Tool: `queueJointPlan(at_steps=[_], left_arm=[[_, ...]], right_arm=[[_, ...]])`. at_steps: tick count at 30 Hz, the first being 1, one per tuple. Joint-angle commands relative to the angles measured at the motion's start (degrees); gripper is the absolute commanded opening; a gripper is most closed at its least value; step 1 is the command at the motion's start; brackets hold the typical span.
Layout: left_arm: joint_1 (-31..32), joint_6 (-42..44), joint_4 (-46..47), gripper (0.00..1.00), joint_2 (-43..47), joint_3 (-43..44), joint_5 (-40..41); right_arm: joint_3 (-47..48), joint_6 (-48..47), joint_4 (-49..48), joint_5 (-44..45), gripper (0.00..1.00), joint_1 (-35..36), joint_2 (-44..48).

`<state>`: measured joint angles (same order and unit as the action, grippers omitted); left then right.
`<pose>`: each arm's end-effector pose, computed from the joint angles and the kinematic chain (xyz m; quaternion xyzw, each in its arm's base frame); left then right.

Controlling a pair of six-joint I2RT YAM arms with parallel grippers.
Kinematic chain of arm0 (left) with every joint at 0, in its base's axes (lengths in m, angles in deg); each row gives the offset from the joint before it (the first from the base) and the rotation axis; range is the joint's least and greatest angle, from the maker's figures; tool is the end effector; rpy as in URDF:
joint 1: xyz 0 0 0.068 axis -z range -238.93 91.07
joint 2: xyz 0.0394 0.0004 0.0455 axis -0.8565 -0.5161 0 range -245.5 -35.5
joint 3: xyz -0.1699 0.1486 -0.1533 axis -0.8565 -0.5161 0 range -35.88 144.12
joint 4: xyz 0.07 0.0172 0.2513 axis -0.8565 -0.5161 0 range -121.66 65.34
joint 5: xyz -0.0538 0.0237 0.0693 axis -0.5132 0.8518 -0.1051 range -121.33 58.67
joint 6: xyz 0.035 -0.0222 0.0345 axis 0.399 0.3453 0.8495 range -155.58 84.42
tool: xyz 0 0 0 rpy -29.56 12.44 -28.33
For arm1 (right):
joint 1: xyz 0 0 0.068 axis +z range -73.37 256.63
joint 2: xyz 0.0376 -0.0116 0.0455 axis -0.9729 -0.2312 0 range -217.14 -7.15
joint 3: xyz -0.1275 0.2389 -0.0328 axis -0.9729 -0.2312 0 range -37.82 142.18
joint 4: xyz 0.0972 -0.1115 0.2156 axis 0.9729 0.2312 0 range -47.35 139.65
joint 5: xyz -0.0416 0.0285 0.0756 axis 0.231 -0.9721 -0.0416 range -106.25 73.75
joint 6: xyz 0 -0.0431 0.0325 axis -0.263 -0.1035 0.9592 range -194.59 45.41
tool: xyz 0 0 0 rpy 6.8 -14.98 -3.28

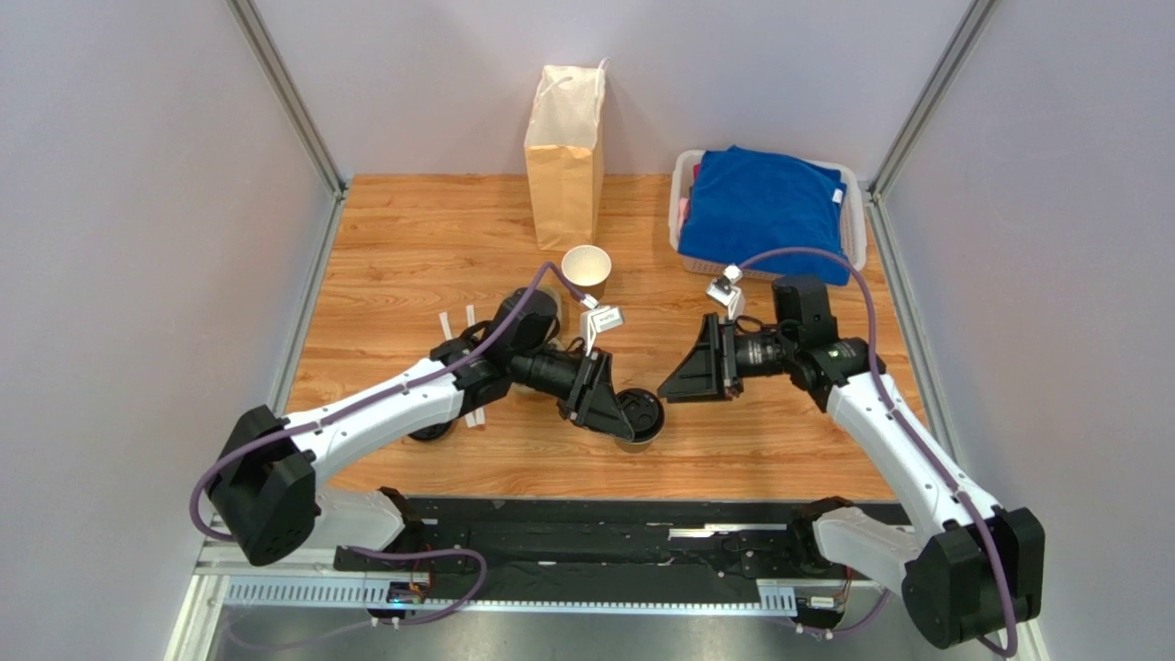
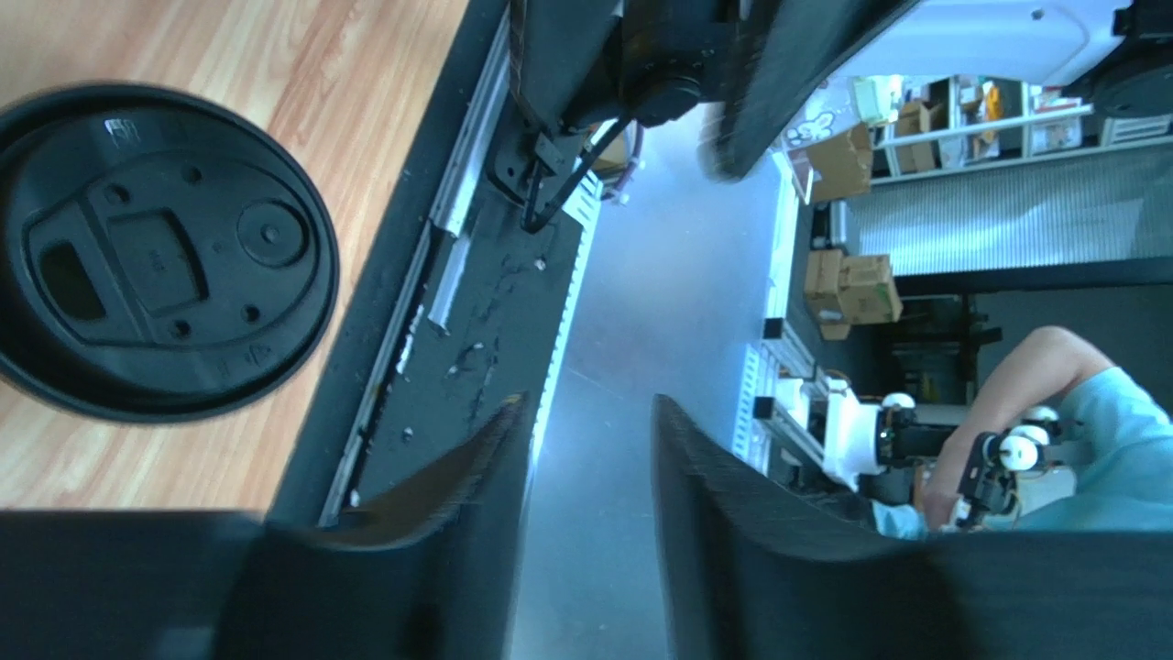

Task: Pack the takeout coffee

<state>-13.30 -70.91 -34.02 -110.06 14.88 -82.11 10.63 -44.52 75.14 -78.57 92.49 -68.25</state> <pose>0.1754 -0.2185 0.2712 0.2746 0.7730 -0.5659 0.0822 0.1919 0.0873 0.2852 -0.0980 0.8093 0.5678 0.1140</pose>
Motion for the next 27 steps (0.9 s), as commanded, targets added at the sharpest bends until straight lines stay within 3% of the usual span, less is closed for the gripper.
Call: queueJointPlan(at_steps=[1,2,6,16,27], left_arm=[[-0.3,-8.0,13.9,0.35,-2.2,-1.9,-2.3],[-0.3,-9.5,16.5,0.29,-3.6,-2.3,-2.5],[-0.2,-10.2,18.0,0.22,-6.7,-2.2,-2.7],[-1.4,-13.8,17.9,0.09,-13.2,-1.5,-1.9],[-3.0,-13.6,17.7,0.05,-19.3,-2.5,-2.3]], right_arm=[[-5.2,8.2,-9.4,-0.3,0.39,1.0,-2.7],[-5.9,9.6,-11.7,-0.3,0.34,1.2,-3.1],[-7.6,10.8,-15.3,0.3,0.17,1.9,-4.6],[-7.8,12.7,-18.8,0.5,0.00,4.3,-11.6],[-6.1,8.1,-16.7,-0.3,0.00,5.3,-21.5]])
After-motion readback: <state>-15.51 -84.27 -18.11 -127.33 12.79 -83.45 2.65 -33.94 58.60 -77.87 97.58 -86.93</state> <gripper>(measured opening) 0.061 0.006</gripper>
